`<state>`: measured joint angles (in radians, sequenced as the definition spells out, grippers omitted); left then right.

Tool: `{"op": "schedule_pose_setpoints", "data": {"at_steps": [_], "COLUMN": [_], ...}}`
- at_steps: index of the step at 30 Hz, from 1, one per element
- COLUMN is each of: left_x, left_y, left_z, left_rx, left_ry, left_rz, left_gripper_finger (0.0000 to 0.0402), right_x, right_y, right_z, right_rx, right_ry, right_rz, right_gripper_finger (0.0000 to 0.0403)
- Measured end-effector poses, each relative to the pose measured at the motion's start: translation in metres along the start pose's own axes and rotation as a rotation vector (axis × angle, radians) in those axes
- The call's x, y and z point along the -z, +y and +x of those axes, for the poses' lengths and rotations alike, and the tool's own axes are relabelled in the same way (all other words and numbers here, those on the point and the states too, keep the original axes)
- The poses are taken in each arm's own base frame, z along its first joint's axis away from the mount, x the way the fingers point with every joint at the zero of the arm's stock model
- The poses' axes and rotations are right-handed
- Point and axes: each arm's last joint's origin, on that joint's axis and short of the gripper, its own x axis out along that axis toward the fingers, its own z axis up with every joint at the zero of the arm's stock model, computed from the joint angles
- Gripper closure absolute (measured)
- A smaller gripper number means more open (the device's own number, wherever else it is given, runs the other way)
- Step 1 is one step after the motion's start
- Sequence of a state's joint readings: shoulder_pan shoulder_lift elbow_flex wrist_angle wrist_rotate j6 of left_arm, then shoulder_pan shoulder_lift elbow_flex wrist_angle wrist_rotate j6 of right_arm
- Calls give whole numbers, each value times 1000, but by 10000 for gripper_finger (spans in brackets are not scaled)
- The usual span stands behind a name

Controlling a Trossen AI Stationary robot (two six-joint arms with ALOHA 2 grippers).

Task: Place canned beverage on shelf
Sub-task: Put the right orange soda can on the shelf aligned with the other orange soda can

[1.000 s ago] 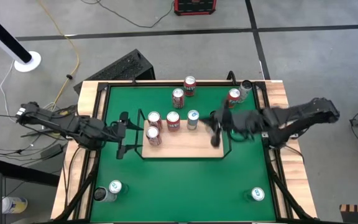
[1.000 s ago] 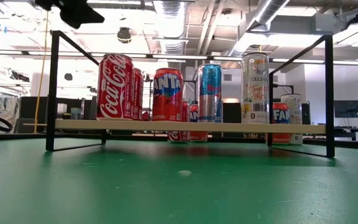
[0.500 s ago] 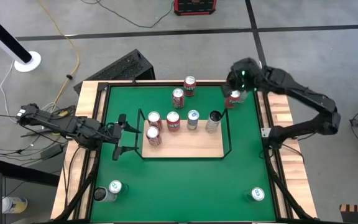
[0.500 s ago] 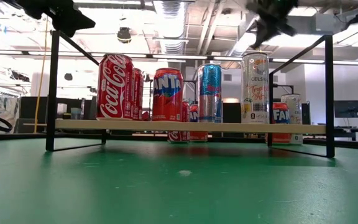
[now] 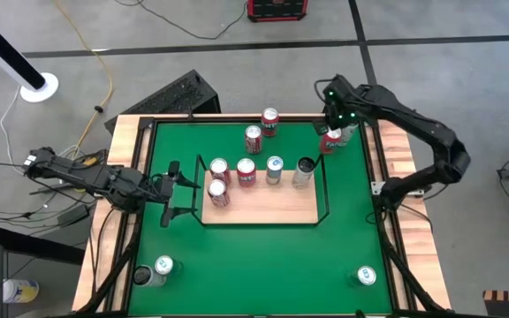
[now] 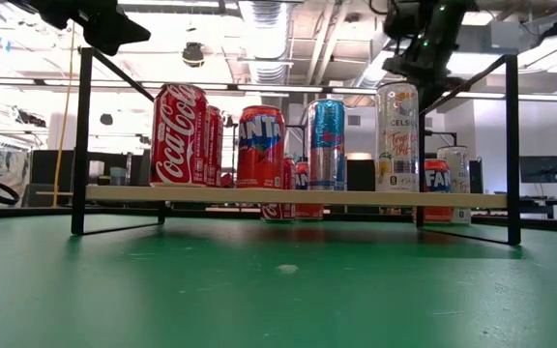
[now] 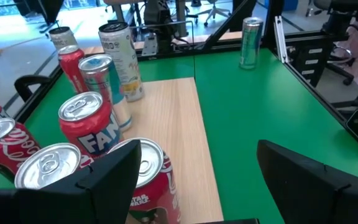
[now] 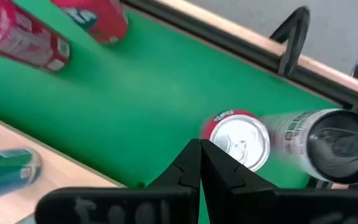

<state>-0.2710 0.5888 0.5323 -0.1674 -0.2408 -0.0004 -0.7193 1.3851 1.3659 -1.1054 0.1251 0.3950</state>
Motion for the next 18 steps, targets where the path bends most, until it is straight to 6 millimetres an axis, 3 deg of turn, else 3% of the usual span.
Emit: {"op": "schedule_pose_setpoints", "data": {"at_steps": [6, 18], "left_x": [1, 2], "left_y": [0, 0], "left_z": [0, 0], "left_rx": [0, -1], "left_ry": [11, 25], "left_rz": [6, 10], "left_gripper_finger": [95, 95], "right_x": [-1, -8], "right_y": [2, -3], "right_z": [19, 25], "right_rx": [41, 44], "right_ry": [88, 75], "right_rz": [12, -55], "right_gripper_finger": [353, 342]}}
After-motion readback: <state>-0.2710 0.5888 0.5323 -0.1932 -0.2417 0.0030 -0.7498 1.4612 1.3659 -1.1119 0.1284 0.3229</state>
